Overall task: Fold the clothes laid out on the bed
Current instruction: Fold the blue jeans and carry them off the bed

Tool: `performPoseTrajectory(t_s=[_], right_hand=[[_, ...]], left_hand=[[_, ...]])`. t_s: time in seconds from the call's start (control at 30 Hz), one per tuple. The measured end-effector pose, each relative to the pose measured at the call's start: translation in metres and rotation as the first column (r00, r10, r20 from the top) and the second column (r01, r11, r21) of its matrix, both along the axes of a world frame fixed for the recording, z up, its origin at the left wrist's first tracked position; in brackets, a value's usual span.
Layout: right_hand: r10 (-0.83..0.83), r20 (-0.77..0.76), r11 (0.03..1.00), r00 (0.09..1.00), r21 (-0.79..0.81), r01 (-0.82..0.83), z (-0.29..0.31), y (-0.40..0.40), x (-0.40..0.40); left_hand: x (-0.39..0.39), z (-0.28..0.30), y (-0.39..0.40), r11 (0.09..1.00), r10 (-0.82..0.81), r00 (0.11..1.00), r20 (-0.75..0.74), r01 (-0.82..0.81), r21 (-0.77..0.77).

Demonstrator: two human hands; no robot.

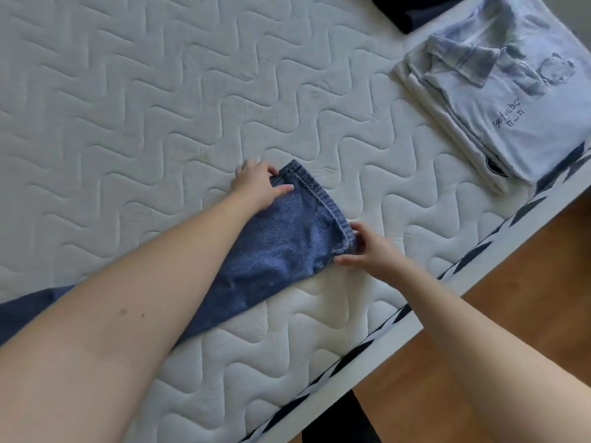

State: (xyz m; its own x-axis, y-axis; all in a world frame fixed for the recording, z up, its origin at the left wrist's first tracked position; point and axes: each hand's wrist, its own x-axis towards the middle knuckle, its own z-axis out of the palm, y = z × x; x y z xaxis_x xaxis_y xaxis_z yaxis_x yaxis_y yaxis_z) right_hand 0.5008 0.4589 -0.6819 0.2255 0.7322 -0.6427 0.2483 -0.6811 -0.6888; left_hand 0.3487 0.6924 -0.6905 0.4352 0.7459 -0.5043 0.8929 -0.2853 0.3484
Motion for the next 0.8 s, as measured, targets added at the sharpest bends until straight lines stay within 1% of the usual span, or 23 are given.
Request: performPoseTrajectory(t_s=[0.07, 0.1, 0.17, 0.27, 0.33, 0.37, 0.43, 0.47, 0.53, 0.57, 0.6, 0.63, 0.7, 0.73, 0.77, 0.8], right_hand=[[-0.085, -0.062, 0.996, 0.994, 0.028, 0.087, -0.001, -0.001, -0.004], [-0.141, -0.124, 0.988, 0.982, 0.047, 0.148, -0.001, -0.002, -0.007], [-0.280, -0.257, 0.952, 0.925, 0.050, 0.302, 0.001, -0.004, -0.012], [-0.441, -0.434, 0.870, 0.786, 0.007, 0.493, 0.008, -0.007, -0.014], [-0.481, -0.494, 0.840, 0.724, -0.022, 0.542, 0.015, -0.009, -0.012], [-0.485, -0.493, 0.838, 0.723, -0.025, 0.545, 0.018, -0.010, -0.009], [-0.483, -0.458, 0.847, 0.747, -0.026, 0.531, 0.024, -0.010, -0.002], [-0.486, -0.417, 0.851, 0.768, -0.025, 0.525, 0.027, -0.008, 0.000], [-0.497, -0.264, 0.856, 0.827, 0.010, 0.517, 0.027, -0.002, 0.004], [-0.506, -0.157, 0.854, 0.848, 0.043, 0.518, 0.024, 0.003, 0.004], [-0.530, -0.059, 0.843, 0.846, 0.072, 0.533, 0.021, 0.008, 0.003], [-0.577, 0.005, 0.814, 0.817, 0.090, 0.574, 0.015, 0.012, 0.001], [-0.699, 0.025, 0.714, 0.714, 0.078, 0.696, 0.003, 0.021, -0.004], [-0.729, 0.040, 0.685, 0.684, 0.068, 0.726, -0.002, 0.024, -0.006], [-0.727, 0.064, 0.687, 0.684, 0.069, 0.723, -0.007, 0.026, -0.007], [-0.700, 0.084, 0.714, 0.709, 0.085, 0.695, -0.010, 0.028, -0.007]], left_hand=[[0.004, 0.001, 0.002, 0.999, -0.038, 0.995, -0.088, 0.039, 0.012], [0.005, 0.002, 0.002, 0.999, -0.045, 0.996, -0.083, 0.045, 0.004], [0.004, 0.002, 0.003, 0.999, -0.030, 0.999, 0.013, 0.031, -0.023], [0.001, 0.011, 0.006, 0.997, -0.016, 0.975, 0.221, 0.031, -0.064], [-0.001, 0.021, 0.015, 0.996, -0.027, 0.949, 0.315, 0.054, -0.076], [-0.001, 0.025, 0.021, 0.994, -0.022, 0.941, 0.339, 0.057, -0.096], [0.001, 0.029, 0.032, 0.983, -0.023, 0.938, 0.346, 0.085, -0.165], [0.003, 0.028, 0.036, 0.979, -0.059, 0.941, 0.332, 0.120, -0.167], [0.012, 0.023, 0.041, 0.979, -0.138, 0.948, 0.288, 0.174, -0.106], [0.018, 0.021, 0.041, 0.982, -0.141, 0.951, 0.276, 0.169, -0.080], [0.024, 0.019, 0.041, 0.987, -0.121, 0.953, 0.277, 0.146, -0.069], [0.029, 0.016, 0.041, 0.991, -0.095, 0.957, 0.276, 0.116, -0.062], [0.034, 0.010, 0.043, 0.998, -0.037, 0.968, 0.248, 0.050, -0.044], [0.033, 0.006, 0.045, 0.999, -0.006, 0.974, 0.225, 0.013, -0.030], [0.031, 0.003, 0.047, 1.000, 0.022, 0.979, 0.203, -0.020, -0.015], [0.028, 0.001, 0.049, 0.999, 0.042, 0.982, 0.183, -0.043, -0.001]])
